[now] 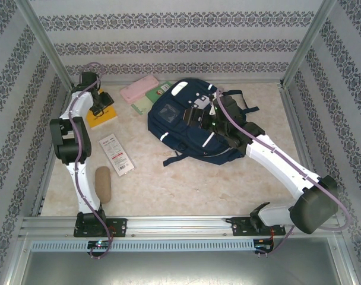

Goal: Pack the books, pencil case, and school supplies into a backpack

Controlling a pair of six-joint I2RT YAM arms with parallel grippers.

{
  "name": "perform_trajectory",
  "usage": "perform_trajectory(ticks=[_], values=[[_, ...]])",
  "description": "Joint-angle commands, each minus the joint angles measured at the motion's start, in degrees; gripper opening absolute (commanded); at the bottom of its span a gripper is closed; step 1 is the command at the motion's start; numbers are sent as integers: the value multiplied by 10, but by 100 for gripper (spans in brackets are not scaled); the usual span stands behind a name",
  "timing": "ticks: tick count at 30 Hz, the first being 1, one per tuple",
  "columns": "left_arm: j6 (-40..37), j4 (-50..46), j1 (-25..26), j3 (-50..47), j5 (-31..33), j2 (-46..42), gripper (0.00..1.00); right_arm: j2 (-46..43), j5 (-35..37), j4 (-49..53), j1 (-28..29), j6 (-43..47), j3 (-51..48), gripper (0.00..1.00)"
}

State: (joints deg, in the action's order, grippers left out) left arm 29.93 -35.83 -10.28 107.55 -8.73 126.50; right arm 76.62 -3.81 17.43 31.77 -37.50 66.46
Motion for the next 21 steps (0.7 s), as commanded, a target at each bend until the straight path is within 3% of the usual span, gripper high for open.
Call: perform_trajectory(ticks=[1, 8, 21], values=[[19, -31, -14, 63, -20, 46, 57, 10, 11, 11, 10, 4, 22, 98], [46, -30, -14, 41, -58, 70, 56, 18, 7, 11, 18, -6, 22, 98], [106, 88, 29, -226, -97, -60, 53, 62, -14, 7, 55, -9, 57, 98]])
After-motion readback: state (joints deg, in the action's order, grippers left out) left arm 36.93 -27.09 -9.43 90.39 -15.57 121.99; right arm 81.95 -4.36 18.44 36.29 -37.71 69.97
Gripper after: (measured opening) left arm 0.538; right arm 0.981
